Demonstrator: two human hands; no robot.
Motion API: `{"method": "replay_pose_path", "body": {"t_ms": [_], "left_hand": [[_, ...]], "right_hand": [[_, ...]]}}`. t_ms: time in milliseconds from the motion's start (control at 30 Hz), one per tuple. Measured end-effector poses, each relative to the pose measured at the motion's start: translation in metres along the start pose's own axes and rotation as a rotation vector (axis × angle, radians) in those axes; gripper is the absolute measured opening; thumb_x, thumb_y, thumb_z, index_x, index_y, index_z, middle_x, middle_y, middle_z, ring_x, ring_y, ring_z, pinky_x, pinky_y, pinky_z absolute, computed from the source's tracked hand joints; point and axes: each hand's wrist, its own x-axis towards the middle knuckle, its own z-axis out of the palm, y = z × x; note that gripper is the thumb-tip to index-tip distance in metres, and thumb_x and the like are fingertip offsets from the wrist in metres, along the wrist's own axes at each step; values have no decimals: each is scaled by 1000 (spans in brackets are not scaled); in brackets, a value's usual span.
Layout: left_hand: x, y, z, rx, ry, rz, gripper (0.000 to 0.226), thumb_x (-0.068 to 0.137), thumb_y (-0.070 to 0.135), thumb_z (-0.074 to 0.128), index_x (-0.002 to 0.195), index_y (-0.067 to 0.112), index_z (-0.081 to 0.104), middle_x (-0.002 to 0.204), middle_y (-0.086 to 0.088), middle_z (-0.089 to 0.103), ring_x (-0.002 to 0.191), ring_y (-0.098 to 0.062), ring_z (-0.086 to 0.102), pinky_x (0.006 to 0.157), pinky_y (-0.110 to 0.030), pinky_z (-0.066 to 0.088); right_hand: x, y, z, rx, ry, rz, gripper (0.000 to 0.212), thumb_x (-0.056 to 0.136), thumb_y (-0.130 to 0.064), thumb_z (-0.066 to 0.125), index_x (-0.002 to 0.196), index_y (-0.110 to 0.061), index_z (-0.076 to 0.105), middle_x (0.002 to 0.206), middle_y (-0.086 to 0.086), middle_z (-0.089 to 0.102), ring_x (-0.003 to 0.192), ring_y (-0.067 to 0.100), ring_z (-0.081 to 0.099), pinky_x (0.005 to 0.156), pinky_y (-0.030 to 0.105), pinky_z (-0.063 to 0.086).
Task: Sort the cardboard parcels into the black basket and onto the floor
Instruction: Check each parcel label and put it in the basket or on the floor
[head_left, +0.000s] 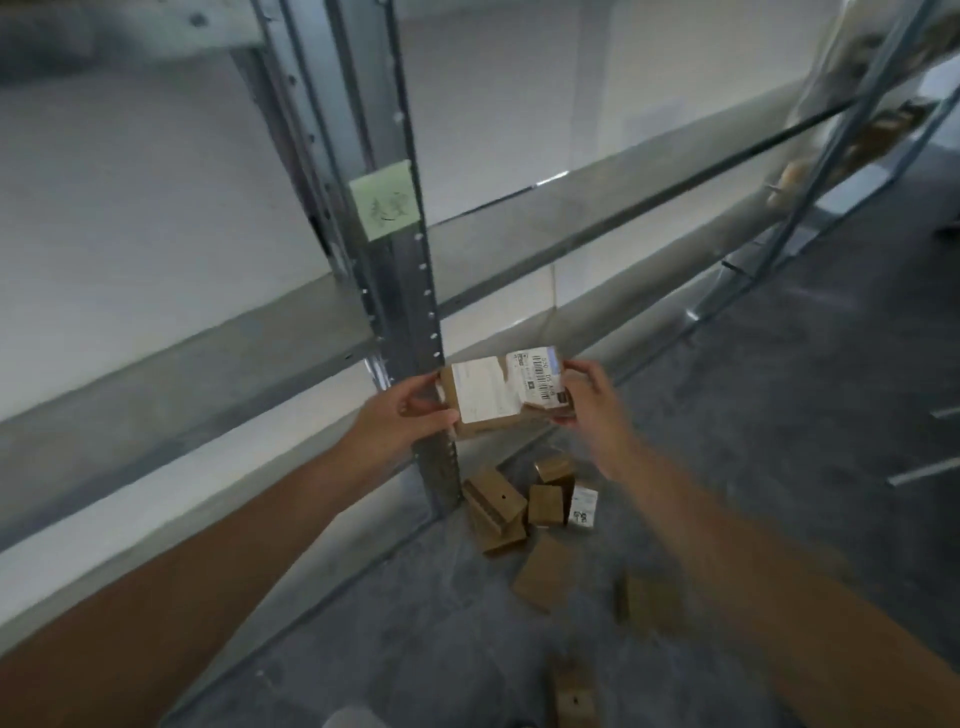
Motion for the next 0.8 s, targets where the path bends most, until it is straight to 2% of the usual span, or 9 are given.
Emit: {"method": "replay_pose_path", "body": {"t_ms": [67, 133, 200, 267, 367, 433, 533, 667, 800], "left_hand": [[-31, -4, -28, 8, 61, 16, 60, 83, 16, 76, 135, 31, 51, 97, 2, 71, 90, -9, 68, 74, -14, 50], [-65, -19, -59, 1, 109, -15, 65, 83, 18, 76, 137, 36, 45, 97, -2, 70, 91, -10, 67, 75, -16, 51], [-106, -40, -91, 3, 167, -74, 65, 83, 21, 77, 139, 34, 46, 98, -5, 69, 94, -14, 66, 81, -20, 52], [-154, -68, -125, -24, 254, -124, 62, 82, 19, 77, 136, 31, 49, 96, -5, 70, 90, -12, 67, 76, -16, 51], [-237, -116, -176, -67, 438, -197, 62, 81, 20, 79, 136, 30, 52, 91, -3, 71, 89, -15, 68, 89, -31, 55], [-302, -148, -204, -117, 563, -255, 60, 82, 21, 77, 135, 32, 51, 90, -1, 70, 88, -16, 68, 89, -35, 54], [-407, -192, -234, -222, 781, -331, 60, 82, 19, 77, 136, 28, 52, 88, -1, 70, 80, -11, 67, 77, -25, 52], [-528, -234, -252, -323, 960, -403, 62, 85, 16, 74, 141, 24, 48, 80, 4, 69, 62, 4, 60, 64, -11, 46], [-604, -256, -256, -420, 1119, -449, 64, 88, 16, 71, 145, 27, 42, 92, -2, 71, 71, 0, 62, 61, -6, 46]], "right_hand": [[-15, -12, 33, 9, -50, 14, 23, 103, -21, 44, 124, -20, 55, 118, 8, 67, 107, 24, 65, 82, 35, 58], [-37, -17, 73, -22, -107, 31, 24, 102, -21, 46, 123, -22, 57, 113, 5, 68, 103, 21, 66, 76, 31, 56], [-63, -16, 118, -92, -207, 40, 24, 102, -20, 46, 123, -22, 58, 111, 4, 68, 99, 17, 66, 79, 32, 57], [-94, -14, 169, -151, -313, 47, 23, 101, -19, 48, 121, -23, 59, 109, 3, 69, 94, 16, 68, 80, 33, 58], [-148, -9, 252, -223, -482, 49, 23, 99, -12, 51, 116, -24, 60, 103, 2, 70, 88, 15, 69, 75, 29, 59], [-195, 2, 310, -278, -612, 58, 26, 96, -9, 52, 116, -22, 61, 105, 6, 71, 93, 22, 70, 83, 40, 60], [-270, 26, 392, -382, -813, 48, 31, 94, -3, 51, 113, -25, 64, 108, 9, 71, 94, 26, 69, 87, 44, 58], [-370, 60, 471, -537, -1108, -41, 41, 94, -2, 49, 125, -26, 60, 113, 3, 69, 95, 18, 66, 74, 26, 55], [-442, 89, 517, -691, -1263, -146, 47, 91, 0, 50, 124, -33, 57, 97, -16, 66, 99, 15, 66, 97, 38, 52]]}}
